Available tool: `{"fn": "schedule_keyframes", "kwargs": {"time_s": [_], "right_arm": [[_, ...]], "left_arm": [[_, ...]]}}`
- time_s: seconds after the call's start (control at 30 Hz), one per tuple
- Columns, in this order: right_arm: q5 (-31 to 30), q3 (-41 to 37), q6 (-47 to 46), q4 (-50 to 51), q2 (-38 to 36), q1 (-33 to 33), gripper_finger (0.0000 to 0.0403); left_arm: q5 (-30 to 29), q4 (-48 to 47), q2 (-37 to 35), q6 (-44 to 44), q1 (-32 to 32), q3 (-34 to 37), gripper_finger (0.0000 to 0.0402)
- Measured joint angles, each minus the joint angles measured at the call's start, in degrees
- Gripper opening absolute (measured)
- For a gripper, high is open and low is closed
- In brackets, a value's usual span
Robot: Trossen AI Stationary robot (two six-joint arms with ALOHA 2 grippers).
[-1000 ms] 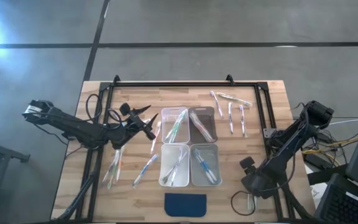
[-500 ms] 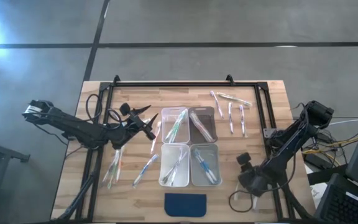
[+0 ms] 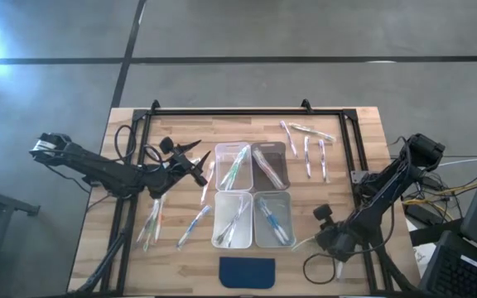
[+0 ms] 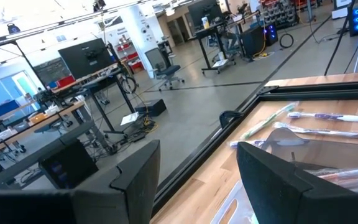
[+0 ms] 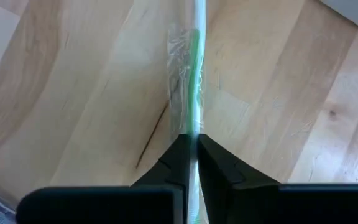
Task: Pick & Place Toothbrushes
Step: Put the green toothbrush into the transparent bin
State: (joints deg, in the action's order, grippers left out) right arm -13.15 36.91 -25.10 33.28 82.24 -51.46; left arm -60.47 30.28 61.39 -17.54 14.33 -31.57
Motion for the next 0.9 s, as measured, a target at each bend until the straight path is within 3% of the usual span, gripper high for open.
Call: {"fn": "schedule_keyframes", "kwargs": {"time_s": [0.33, 0.47, 0.6, 0.83, 0.9], "right_arm": [[1.80, -1.01, -2.23, -0.59, 0.06, 0.00, 0.0101], [1.52, -1.75, -4.05, -1.18, -0.08, 0.00, 0.0114], [1.45, -2.01, -4.28, -1.38, -0.11, -0.02, 0.0094], [1.59, -1.88, -3.18, -1.26, -0.04, -0.02, 0.0022], [1.61, -1.88, -2.35, -1.25, -0.04, -0.02, 0.0020]], "left_arm": [[0.00, -0.04, -0.02, 0.00, 0.00, 0.00, 0.0218], [0.00, -0.19, -0.02, 0.00, 0.00, 0.00, 0.0218], [0.00, -0.38, -0.02, 0.00, 0.00, 0.00, 0.0218], [0.00, -0.39, -0.02, 0.00, 0.00, 0.00, 0.0218], [0.00, -0.38, -0.02, 0.00, 0.00, 0.00, 0.0218]]}}
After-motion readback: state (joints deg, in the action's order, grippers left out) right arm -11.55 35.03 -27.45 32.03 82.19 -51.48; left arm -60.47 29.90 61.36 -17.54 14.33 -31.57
